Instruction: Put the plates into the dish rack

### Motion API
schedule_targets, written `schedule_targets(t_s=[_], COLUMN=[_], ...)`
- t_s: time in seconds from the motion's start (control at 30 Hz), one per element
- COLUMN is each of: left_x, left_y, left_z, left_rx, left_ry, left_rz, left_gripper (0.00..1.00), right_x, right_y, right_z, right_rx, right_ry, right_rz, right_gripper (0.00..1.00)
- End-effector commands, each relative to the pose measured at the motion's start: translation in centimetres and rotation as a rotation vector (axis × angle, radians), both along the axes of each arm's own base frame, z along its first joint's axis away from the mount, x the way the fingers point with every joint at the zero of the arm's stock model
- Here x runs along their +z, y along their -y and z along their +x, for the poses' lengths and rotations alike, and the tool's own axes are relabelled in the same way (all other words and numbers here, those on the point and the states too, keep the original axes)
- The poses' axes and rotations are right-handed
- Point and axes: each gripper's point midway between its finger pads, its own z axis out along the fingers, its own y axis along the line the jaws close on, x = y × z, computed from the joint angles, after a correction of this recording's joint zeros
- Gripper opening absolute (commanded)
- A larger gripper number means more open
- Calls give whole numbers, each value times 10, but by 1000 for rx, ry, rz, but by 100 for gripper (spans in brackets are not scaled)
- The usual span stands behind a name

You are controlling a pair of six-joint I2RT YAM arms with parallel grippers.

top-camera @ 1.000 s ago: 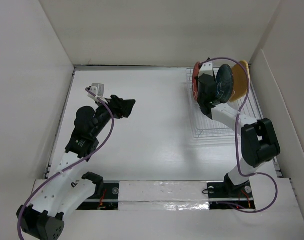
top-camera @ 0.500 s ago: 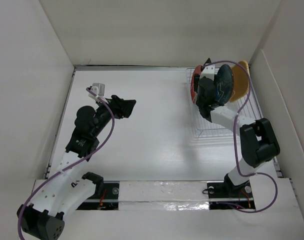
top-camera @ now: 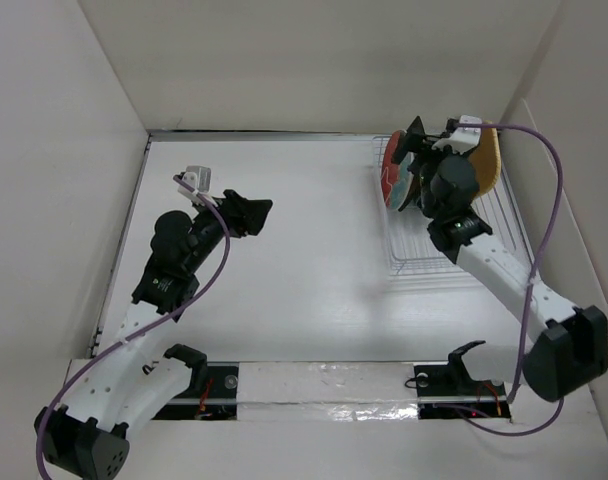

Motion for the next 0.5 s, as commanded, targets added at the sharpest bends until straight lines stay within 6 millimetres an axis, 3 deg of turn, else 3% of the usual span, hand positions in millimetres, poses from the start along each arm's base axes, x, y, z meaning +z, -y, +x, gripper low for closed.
schedule_targets(t_s=[0.0,0.07,0.1,0.2,0.47], left_x=[26,30,31,36,39], left_y=[-5,-8,-8,-10,-17], left_z=[-5,-6,-7,-10,-12], left_rx=[17,27,24,31,61], left_ry=[88,97,100,123,150], left_rz=[-16,-14,-15,-18,-23], left_gripper=[68,69,69,69,68], right_x=[32,53,52,64,57], right_y=[-59,-75,-95,-111,-137], right_z=[-44,-74,-91,-121,-149], right_rx=[339,457,566,665,822], right_ry=[74,134,138,173,148], right_rz=[106,151,146,164,153], right_gripper=[94,92,90,89,89])
